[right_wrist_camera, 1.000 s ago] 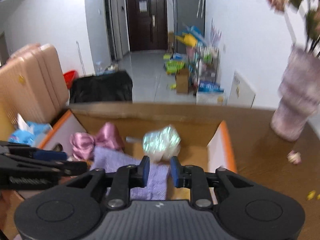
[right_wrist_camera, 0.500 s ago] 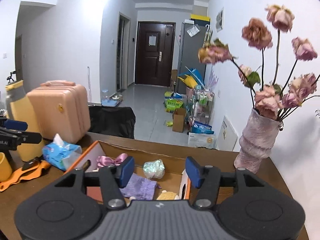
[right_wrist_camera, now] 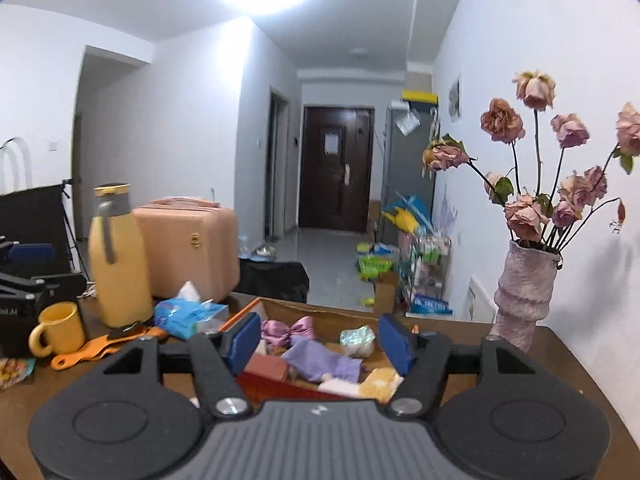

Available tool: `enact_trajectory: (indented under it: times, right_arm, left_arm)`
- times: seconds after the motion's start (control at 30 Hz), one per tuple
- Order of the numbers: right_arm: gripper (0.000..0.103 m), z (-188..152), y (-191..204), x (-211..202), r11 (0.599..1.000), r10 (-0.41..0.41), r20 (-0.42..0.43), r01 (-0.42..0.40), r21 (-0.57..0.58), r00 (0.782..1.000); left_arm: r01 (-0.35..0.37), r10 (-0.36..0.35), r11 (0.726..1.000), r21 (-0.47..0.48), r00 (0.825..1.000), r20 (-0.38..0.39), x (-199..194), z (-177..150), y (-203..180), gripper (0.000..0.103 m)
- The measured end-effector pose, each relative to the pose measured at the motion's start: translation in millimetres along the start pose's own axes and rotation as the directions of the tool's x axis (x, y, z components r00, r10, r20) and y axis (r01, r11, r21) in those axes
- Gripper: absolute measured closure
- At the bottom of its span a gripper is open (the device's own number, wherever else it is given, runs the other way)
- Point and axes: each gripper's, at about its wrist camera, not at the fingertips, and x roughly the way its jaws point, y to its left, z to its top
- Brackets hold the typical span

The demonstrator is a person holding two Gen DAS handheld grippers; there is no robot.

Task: Organize soft objects
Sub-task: 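Withdraw both tools from the box back over the table, then close both tools on the blue tissue packet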

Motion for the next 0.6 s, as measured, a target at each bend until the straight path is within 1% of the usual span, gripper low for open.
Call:
enact_trajectory:
  times: [0.03, 0.13, 0.17, 0.23, 0.3, 0.37, 0.43, 0.47, 0.53, 0.6]
  right_arm:
    - [0.027, -11.0, 4.8, -8.9, 1.000, 0.009, 0.002, -0.009, 0.003, 1.000]
    - [0.027, -41.3, 18.4, -32.5, 0.998, 0.055, -0.002, -0.055, 0.018, 0.998]
    - [0.027, -50.1, 23.7, -39.0, 0.998, 0.060, -0.009, -0.060, 0.015, 0.998]
    - [0.025, -69.6, 35.1, -52.4, 0.998, 0.055, -0.022, -0.054, 0.018, 0.998]
    - [0.024, -88.6, 45.5, -63.8, 0.998, 0.060, -0.034, -0.059, 0.019, 0.998]
    - [0.022, -108.4, 52.0, -70.7, 0.995, 0.085, -0.066, -0.081, 0.059, 0.994]
    - [0.021, -121.5, 53.6, -71.5, 0.989, 0.134, -0.103, -0.125, 0.083, 0.986]
    - [0.021, -123.5, 52.4, -69.0, 0.988, 0.139, -0.117, -0.130, 0.083, 0.983]
    - [0.021, -124.0, 51.3, -65.4, 0.993, 0.104, -0.137, -0.095, 0.075, 0.985]
    - [0.021, -122.1, 46.9, -62.0, 0.994, 0.088, -0.129, -0.079, 0.076, 0.988]
  left_arm:
    - [-0.004, 0.005, 1.000, -0.010, 1.000, 0.010, -10.1, -10.1, -1.6, 0.011]
    - [0.016, -0.015, 0.998, -0.064, 1.000, 0.003, -36.5, -42.5, -7.2, 0.009]
    - [0.017, -0.018, 0.997, -0.070, 1.000, -0.005, -44.5, -54.7, -10.9, 0.008]
    - [-0.002, 0.001, 0.998, -0.071, 1.000, -0.020, -57.0, -74.5, -14.4, 0.006]
    - [-0.023, 0.018, 0.995, -0.093, 0.998, -0.054, -66.8, -93.3, -15.1, 0.006]
    - [-0.012, -0.001, 0.993, -0.122, 0.994, -0.111, -70.4, -107.2, -12.2, 0.006]
    - [-0.007, -0.011, 0.992, -0.123, 0.990, -0.141, -68.8, -113.0, -9.6, 0.006]
    - [-0.015, -0.003, 0.993, -0.120, 0.989, -0.146, -66.5, -112.7, -9.4, 0.006]
    - [-0.016, -0.001, 0.993, -0.117, 0.990, -0.141, -62.9, -110.8, -9.4, 0.006]
    - [-0.006, -0.010, 0.993, -0.121, 0.991, -0.133, -58.1, -108.5, -11.3, 0.005]
